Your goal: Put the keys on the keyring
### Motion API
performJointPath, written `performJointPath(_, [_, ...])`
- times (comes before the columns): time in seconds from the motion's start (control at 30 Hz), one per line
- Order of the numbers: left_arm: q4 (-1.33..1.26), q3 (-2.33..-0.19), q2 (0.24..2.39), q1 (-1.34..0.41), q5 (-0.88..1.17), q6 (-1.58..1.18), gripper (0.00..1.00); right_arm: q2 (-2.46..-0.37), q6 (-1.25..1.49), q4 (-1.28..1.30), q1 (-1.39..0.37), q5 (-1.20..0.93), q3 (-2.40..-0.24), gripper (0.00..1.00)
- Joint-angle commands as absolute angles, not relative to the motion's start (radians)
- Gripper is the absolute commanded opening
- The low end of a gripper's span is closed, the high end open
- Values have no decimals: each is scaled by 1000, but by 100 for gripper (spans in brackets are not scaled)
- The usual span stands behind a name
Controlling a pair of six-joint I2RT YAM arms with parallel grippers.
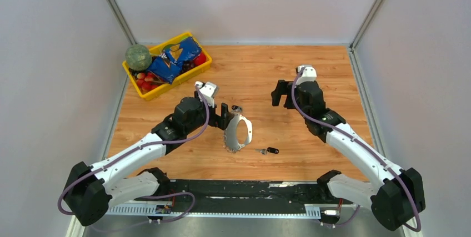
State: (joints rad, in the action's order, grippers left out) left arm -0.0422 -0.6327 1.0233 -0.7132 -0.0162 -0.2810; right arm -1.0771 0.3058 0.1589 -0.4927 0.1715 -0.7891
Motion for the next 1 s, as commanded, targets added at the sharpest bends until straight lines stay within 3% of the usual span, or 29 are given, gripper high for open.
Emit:
performJointPath(0.0, [-30, -645, 1012, -716, 24, -309, 100, -1075, 414, 133, -474, 272, -765, 100])
performJointPath(0.2, [104, -700, 1058, -719, 85, -365, 100, -1110, 383, 145, -496, -8, -742, 100])
performJointPath(0.47, [228, -659, 1018, -738, 11, -449, 100, -1064, 467, 200, -753, 148, -686, 95])
performJointPath(0.83, [384, -627, 920, -738, -109, -514, 100, -1103, 688, 220, -1039, 311, -638, 70])
performJointPath(0.97, [404, -618, 892, -738, -114, -519, 100, -1193, 764, 234, -1130, 384, -673, 68])
